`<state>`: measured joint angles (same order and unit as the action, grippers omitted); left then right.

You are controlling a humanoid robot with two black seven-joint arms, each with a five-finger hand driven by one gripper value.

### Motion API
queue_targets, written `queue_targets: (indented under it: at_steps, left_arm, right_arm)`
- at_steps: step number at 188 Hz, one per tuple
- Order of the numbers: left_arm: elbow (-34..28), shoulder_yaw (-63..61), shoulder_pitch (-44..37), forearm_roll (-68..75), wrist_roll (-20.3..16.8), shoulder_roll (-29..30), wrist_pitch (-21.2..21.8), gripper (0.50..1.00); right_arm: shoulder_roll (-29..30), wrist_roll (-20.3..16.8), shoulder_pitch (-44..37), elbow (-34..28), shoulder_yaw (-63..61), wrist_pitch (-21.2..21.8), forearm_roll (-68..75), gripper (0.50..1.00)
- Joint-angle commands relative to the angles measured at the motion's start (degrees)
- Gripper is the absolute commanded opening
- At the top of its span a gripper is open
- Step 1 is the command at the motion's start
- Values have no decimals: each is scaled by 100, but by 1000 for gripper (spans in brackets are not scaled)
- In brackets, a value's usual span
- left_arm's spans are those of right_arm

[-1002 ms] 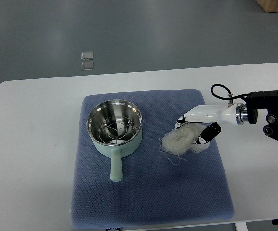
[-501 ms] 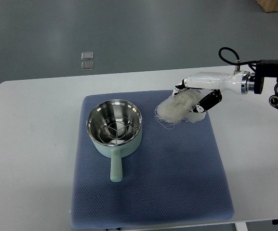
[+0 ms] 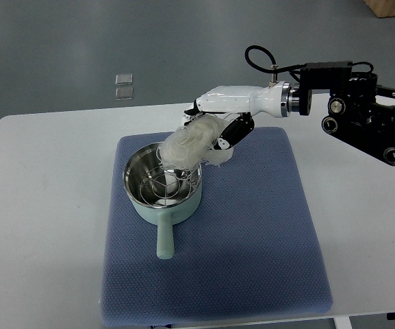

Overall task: Put vermicelli into pot with right hand
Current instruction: 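Lift the vermicelli and carry it over the green saucepan, then open the right hand to drop the vermicelli into the saucepan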

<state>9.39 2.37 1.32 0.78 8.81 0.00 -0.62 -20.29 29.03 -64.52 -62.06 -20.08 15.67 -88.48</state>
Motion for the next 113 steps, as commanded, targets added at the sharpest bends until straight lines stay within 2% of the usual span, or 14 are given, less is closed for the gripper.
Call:
queue_targets:
  at_steps: [1, 17, 47, 54, 57, 68, 73, 81, 104, 113]
  left_arm:
    - [-8, 0, 0, 1, -2, 0, 0, 1000]
    - [-8, 0, 0, 1, -2, 0, 0, 1000]
    - [1, 0, 0, 1, -2, 0, 0, 1000]
    - [1, 0, 0, -8, -2, 0, 0, 1000]
    - [1, 0, 0, 1, -2, 0, 0, 1000]
    - [1, 0, 0, 1, -2, 0, 0, 1000]
    - [-8, 0, 0, 1, 7, 0, 0, 1000]
    - [1, 0, 0, -8, 7, 0, 0, 1000]
    - [1, 0, 0, 1, -2, 0, 0, 1000]
    - [-8, 0, 0, 1, -2, 0, 0, 1000]
  right_arm:
    - [421, -64, 9, 158, -5, -29, -29, 556]
    - [728, -205, 27, 475, -5, -73, -29, 570]
    - [1054, -222, 53, 800, 13, -223, -47, 599]
    - [1080, -240, 62, 827, 22, -266, -47, 621]
    - [1089, -249, 88, 844, 30, -293, -47, 652]
    - [1098, -249, 176, 853, 30, -372, -47, 701]
    - [1098, -249, 211, 853, 30, -398, -47, 748]
    - [1106, -240, 238, 853, 30, -407, -47, 791]
    - [1089, -240, 273, 853, 30, -416, -11, 832]
    - [1080, -240, 273, 853, 22, -416, 6, 870]
